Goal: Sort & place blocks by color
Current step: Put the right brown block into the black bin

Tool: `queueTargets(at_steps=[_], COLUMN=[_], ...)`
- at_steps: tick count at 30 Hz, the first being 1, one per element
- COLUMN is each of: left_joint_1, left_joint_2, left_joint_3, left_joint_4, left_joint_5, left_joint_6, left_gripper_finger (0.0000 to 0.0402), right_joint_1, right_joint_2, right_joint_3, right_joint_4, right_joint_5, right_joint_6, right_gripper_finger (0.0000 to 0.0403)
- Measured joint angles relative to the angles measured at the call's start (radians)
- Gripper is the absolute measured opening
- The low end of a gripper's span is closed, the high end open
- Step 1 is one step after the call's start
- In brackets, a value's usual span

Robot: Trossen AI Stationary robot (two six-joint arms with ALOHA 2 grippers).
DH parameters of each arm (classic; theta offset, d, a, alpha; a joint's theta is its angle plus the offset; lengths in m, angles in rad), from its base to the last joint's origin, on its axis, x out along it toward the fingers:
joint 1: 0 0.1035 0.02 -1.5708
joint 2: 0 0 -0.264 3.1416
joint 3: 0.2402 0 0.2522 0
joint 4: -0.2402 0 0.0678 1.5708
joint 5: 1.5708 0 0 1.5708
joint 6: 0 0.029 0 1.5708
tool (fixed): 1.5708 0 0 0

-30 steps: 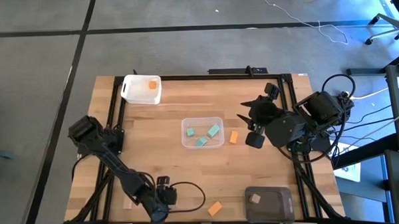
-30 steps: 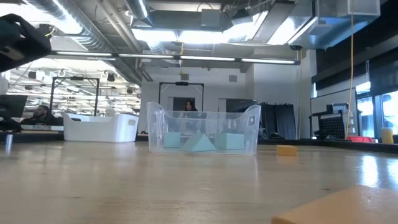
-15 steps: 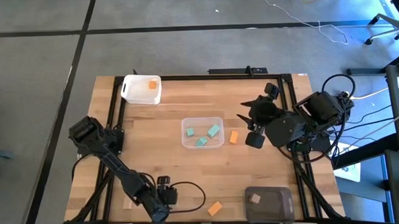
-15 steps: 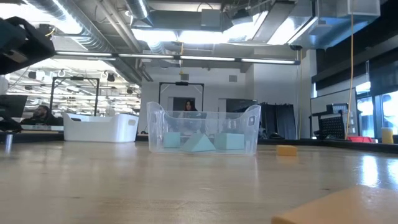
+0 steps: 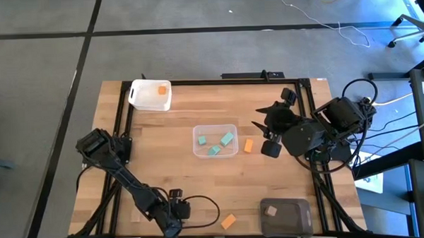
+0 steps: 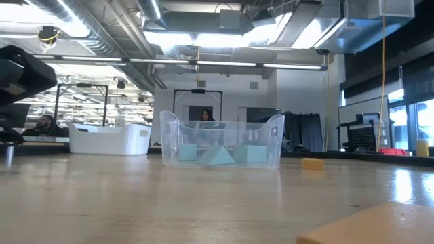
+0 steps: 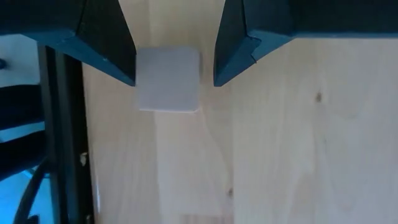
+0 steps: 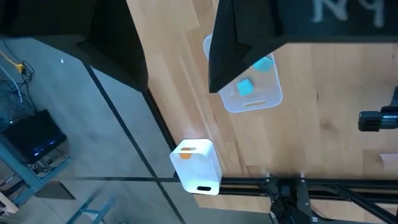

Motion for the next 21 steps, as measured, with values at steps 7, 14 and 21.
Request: queueTargets(at_steps=[7,14,21], left_joint_1=[0.026,0.068,0.124], left_joint_2=[0.029,0.049,0.002], left_joint_3=[0.0,0.003,0.0], left_joint_4=[-0.023,-0.028,-0.028], left_joint_5=[-0.044,0.044,0.162], left_joint_6=[0.002,-0.023,-0.026], left_gripper_finger=[0.0195,0.0152,0.0122], right_joint_1=[0.0,0.0,0.0], right_joint_2=[0.0,0.0,0.0], right_joint_3=[0.0,0.0,0.0], right_joint_4=[0.0,0.0,0.0], right_joint_5=[0.0,0.0,-0.001], right_joint_6=[-0.011,-0.011,-0.021], right_gripper_finger=[0.0171,0.0171,0.0171])
